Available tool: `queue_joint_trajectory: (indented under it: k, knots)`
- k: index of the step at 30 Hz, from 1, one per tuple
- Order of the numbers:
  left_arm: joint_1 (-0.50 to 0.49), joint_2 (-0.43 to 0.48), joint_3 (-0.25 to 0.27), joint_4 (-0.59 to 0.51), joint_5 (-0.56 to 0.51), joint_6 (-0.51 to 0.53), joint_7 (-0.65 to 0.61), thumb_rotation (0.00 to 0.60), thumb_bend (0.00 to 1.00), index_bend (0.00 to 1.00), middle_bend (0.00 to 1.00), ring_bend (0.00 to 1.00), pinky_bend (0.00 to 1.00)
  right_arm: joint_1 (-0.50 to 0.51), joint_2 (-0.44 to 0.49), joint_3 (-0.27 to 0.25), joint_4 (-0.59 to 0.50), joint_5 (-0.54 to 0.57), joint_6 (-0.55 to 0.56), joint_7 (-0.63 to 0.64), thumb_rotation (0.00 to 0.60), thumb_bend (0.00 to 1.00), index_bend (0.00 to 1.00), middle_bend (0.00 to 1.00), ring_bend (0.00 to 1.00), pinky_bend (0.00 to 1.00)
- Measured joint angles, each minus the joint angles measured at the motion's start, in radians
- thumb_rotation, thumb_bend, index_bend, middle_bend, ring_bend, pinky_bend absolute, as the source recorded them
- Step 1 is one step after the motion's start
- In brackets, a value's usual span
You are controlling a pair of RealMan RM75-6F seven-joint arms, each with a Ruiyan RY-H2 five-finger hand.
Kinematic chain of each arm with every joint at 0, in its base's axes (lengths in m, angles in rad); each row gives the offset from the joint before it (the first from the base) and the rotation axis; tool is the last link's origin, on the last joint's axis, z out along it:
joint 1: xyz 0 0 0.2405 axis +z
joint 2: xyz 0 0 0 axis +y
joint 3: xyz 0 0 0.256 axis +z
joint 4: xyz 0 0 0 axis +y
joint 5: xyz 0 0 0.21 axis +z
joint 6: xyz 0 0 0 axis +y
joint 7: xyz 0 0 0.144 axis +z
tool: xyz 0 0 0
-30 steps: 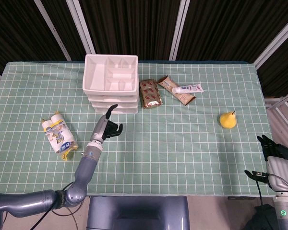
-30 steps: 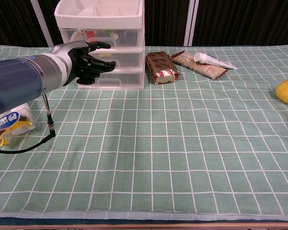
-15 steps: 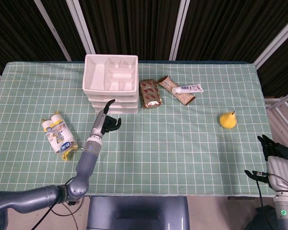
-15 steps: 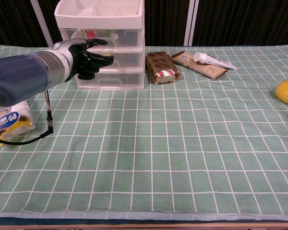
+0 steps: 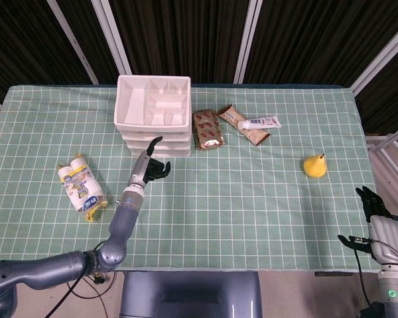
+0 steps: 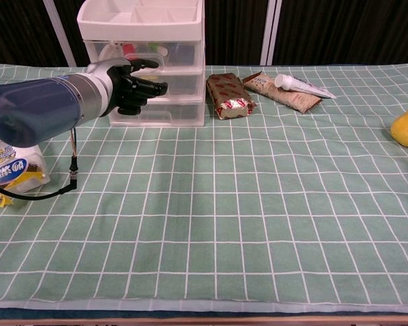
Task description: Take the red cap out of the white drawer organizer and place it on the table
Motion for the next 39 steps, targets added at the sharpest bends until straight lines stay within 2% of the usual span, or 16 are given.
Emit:
queue_joint_trajectory:
  k: [17,24,30,39]
  knots:
    - [-0.036,-0.021,-0.010,0.052,-0.010,-0.022,-0.017,0.600,0.48,0.09,1.00,1.00,1.00,0.000,0.001,0.002,-0.004,0.006,-0.002,0.002,0.600,0.09,0.00,0.00,0.00,0.23]
    - [-0.043,-0.024,-0.008,0.062,-0.010,-0.031,-0.018,0.600,0.48,0.14,1.00,1.00,1.00,0.001,0.002,0.002,-0.006,0.009,-0.004,0.003,0.600,0.09,0.00,0.00,0.00,0.23]
    - [-0.040,-0.018,0.001,0.055,-0.010,-0.034,-0.019,0.600,0.48,0.19,1.00,1.00,1.00,0.001,0.003,0.002,-0.007,0.010,-0.005,0.004,0.600,0.09,0.00,0.00,0.00,0.23]
    - [-0.028,-0.009,0.016,0.028,-0.003,-0.031,-0.024,0.600,0.48,0.20,1.00,1.00,1.00,0.000,0.003,0.002,-0.009,0.010,-0.004,0.003,0.600,0.09,0.00,0.00,0.00,0.23]
